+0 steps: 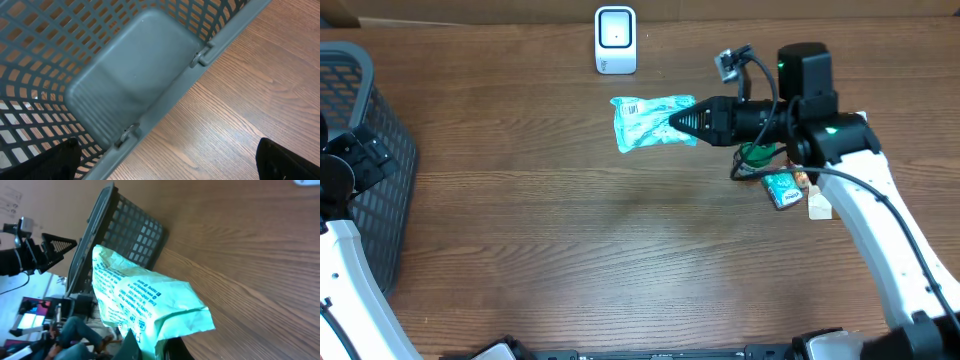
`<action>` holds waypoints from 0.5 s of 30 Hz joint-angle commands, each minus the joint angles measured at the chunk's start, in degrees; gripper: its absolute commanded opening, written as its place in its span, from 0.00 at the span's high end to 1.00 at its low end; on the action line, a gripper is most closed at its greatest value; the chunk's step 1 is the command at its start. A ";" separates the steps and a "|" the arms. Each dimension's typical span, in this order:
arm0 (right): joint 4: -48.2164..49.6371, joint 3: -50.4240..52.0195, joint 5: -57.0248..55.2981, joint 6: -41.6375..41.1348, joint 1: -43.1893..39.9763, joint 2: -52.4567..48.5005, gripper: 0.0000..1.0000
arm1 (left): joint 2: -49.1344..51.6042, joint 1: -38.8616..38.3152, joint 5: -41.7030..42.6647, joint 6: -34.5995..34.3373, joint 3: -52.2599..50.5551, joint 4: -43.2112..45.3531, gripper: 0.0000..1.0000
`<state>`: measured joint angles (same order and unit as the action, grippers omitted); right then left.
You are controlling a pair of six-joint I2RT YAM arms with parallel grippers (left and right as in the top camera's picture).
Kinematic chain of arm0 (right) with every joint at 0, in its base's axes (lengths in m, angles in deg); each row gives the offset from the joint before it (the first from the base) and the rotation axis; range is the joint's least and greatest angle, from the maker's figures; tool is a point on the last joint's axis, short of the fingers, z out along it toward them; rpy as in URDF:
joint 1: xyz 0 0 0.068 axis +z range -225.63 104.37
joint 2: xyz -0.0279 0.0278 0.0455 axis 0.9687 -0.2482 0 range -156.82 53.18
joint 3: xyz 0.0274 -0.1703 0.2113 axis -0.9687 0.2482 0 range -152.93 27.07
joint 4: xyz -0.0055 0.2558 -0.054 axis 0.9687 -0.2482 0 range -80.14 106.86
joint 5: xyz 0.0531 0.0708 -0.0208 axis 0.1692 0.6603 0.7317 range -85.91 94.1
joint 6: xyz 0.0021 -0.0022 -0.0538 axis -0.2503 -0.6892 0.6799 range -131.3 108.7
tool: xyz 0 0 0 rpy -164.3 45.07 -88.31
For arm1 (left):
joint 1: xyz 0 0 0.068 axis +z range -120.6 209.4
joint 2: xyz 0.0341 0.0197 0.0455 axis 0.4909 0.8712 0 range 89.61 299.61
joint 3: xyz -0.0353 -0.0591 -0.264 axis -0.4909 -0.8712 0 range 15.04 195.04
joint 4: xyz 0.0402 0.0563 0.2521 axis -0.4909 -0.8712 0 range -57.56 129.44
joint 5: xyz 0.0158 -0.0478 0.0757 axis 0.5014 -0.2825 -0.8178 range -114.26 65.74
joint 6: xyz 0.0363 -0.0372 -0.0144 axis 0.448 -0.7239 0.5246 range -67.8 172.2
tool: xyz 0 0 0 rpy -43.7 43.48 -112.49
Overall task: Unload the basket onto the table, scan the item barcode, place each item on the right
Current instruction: 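Lift the teal packet and carry it toward the scanner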
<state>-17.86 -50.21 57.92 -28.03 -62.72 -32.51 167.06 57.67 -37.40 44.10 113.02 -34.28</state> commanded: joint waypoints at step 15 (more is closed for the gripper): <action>-17.84 -15.12 -35.98 0.55 4.50 0.04 0.96 | 0.13 0.11 -0.74 0.81 0.48 0.04 0.00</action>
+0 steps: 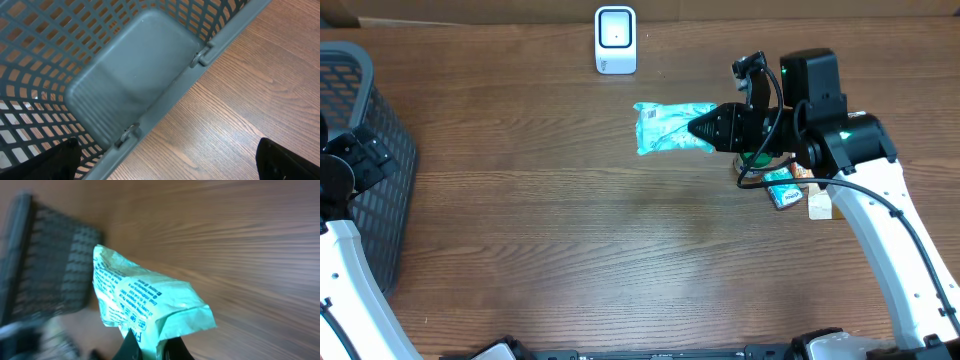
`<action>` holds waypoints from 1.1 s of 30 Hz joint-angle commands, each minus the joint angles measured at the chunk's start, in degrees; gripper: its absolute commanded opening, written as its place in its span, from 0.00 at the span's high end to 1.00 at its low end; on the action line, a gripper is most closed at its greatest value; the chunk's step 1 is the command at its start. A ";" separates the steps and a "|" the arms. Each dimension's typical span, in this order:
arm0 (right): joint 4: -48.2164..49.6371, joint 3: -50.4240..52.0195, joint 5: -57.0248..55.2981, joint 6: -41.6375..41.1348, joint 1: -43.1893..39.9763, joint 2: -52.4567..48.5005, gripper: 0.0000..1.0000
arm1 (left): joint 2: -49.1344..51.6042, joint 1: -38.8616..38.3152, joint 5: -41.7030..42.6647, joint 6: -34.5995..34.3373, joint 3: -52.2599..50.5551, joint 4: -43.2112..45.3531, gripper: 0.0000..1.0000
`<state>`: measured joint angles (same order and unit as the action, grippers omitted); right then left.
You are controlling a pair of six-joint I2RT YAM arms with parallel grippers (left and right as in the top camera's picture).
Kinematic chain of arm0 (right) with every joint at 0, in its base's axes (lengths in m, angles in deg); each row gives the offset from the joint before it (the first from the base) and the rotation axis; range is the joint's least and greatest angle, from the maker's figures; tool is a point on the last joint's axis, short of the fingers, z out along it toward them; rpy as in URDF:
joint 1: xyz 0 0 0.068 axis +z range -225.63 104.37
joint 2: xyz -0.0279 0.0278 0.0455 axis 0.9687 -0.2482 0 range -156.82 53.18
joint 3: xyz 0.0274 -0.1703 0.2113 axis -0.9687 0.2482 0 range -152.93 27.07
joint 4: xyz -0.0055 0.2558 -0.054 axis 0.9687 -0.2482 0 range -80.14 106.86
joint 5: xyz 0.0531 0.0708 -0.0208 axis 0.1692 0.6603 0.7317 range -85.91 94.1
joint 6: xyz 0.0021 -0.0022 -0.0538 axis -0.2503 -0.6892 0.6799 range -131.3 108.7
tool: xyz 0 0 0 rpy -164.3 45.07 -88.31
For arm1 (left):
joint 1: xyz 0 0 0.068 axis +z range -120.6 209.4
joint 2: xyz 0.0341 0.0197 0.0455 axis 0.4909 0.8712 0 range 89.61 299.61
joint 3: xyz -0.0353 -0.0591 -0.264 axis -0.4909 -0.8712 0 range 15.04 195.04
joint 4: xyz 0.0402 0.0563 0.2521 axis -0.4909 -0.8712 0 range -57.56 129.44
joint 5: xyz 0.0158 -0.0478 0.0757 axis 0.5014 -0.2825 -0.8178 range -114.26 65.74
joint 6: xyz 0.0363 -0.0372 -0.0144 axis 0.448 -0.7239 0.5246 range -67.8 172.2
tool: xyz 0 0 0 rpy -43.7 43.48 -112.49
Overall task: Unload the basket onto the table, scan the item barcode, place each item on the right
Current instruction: 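Lift the teal packet and carry it toward the scanner, then hold the teal packet in front of the scanner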
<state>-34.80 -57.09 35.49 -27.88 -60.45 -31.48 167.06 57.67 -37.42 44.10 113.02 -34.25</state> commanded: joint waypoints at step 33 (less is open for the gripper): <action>63.36 -30.08 -62.97 73.64 16.52 -48.19 0.96 | 0.13 0.11 -0.72 0.81 0.48 0.02 0.00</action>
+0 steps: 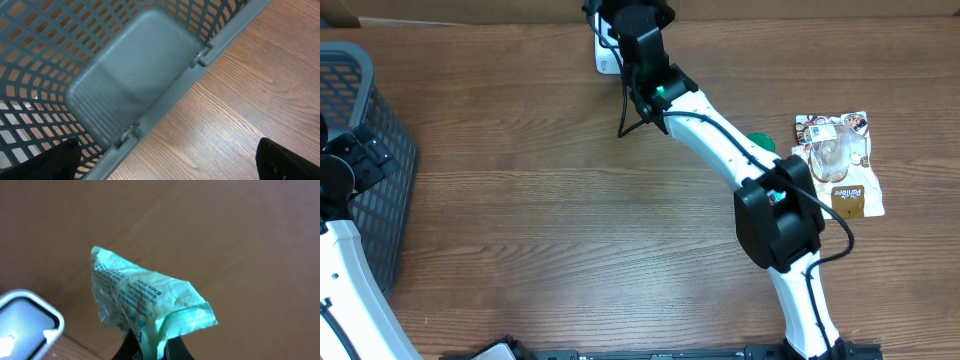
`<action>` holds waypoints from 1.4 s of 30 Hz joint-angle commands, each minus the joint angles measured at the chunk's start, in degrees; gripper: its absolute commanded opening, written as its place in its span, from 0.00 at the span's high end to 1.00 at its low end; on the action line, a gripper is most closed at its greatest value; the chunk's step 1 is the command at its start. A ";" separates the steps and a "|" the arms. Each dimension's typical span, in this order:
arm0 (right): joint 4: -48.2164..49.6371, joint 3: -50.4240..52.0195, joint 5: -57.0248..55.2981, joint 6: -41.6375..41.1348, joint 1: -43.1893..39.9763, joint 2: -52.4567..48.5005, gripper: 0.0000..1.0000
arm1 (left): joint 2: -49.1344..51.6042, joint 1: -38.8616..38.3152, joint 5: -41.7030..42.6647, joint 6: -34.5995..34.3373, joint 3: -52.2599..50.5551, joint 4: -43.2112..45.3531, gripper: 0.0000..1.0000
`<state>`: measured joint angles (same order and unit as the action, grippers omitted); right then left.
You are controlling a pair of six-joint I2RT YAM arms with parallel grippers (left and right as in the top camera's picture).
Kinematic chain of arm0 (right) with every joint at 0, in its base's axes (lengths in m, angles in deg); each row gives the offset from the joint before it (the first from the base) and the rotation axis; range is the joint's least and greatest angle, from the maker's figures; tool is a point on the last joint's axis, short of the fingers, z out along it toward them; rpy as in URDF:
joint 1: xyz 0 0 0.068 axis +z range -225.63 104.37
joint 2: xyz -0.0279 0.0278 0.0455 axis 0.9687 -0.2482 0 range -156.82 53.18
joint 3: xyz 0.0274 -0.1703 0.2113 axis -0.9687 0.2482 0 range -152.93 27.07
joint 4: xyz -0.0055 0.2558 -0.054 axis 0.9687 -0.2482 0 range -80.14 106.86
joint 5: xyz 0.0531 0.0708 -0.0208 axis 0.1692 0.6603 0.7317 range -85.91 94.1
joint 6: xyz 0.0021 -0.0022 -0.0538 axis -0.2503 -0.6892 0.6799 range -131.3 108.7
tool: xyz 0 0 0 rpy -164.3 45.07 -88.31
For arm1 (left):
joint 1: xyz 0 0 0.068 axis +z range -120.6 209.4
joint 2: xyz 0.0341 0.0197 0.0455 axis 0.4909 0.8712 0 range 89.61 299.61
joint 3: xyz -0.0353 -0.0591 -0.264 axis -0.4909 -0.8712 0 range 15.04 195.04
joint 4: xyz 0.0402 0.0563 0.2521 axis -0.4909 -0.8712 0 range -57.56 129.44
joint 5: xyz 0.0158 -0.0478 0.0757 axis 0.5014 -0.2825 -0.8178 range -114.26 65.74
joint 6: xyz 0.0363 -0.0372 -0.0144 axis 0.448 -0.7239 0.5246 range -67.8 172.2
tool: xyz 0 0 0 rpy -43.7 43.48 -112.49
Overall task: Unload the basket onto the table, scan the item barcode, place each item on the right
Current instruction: 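Hold the teal packet in front of the scanner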
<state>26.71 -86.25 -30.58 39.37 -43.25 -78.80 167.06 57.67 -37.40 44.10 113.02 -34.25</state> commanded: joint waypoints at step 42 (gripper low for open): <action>12.37 -0.76 14.88 29.31 -3.69 -9.64 0.96 | 0.13 0.11 -0.74 0.81 0.50 0.02 0.01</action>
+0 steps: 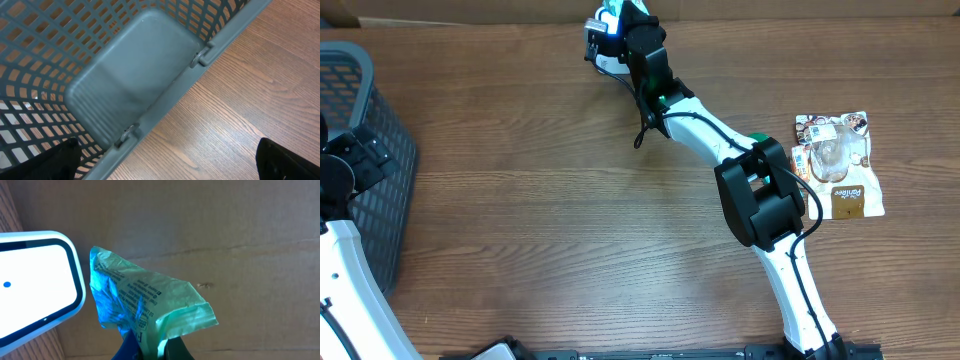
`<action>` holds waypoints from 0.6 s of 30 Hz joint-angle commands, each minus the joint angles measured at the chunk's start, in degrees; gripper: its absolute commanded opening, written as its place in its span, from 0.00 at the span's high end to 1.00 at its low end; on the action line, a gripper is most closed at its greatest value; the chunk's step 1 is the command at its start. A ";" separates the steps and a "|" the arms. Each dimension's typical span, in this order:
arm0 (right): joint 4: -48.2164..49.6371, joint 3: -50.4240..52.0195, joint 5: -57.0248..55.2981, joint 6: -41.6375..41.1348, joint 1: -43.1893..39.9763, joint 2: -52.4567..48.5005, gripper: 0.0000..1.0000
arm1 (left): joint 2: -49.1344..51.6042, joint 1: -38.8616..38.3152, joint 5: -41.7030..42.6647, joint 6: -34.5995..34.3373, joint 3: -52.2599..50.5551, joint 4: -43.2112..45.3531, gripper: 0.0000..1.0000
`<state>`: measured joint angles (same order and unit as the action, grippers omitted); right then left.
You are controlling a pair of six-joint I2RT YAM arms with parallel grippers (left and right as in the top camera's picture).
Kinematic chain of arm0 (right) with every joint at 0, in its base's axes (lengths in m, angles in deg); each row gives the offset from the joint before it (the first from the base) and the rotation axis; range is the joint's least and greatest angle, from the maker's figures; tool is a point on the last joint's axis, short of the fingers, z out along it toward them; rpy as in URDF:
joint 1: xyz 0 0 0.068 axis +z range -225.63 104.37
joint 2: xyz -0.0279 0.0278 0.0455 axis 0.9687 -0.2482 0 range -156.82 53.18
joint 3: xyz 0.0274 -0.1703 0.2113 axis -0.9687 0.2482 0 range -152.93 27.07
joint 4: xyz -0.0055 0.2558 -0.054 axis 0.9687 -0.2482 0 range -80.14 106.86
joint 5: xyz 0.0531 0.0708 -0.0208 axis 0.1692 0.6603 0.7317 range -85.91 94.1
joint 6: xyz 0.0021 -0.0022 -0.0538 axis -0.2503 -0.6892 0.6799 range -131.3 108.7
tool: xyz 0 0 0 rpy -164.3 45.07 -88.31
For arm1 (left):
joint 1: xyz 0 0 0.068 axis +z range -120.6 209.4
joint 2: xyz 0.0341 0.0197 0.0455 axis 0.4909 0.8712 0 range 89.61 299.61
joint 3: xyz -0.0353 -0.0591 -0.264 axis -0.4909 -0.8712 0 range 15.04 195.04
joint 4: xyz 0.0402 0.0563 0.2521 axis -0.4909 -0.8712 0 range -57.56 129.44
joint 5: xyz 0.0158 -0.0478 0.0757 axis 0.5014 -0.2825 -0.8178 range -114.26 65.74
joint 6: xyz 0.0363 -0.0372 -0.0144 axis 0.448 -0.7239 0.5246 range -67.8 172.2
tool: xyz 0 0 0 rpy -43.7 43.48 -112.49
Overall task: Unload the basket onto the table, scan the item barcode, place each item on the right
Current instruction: 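Hold the teal packet in front of the scanner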
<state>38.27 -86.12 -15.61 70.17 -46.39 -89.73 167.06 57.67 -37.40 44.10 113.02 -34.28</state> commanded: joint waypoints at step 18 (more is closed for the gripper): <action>-12.83 -0.90 -0.04 -46.05 0.39 18.25 0.96 | 0.13 0.11 -0.74 0.81 0.48 0.04 0.00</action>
<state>29.20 -86.09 -15.67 40.93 -46.35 -82.78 167.06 57.67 -37.40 44.10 113.02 -34.25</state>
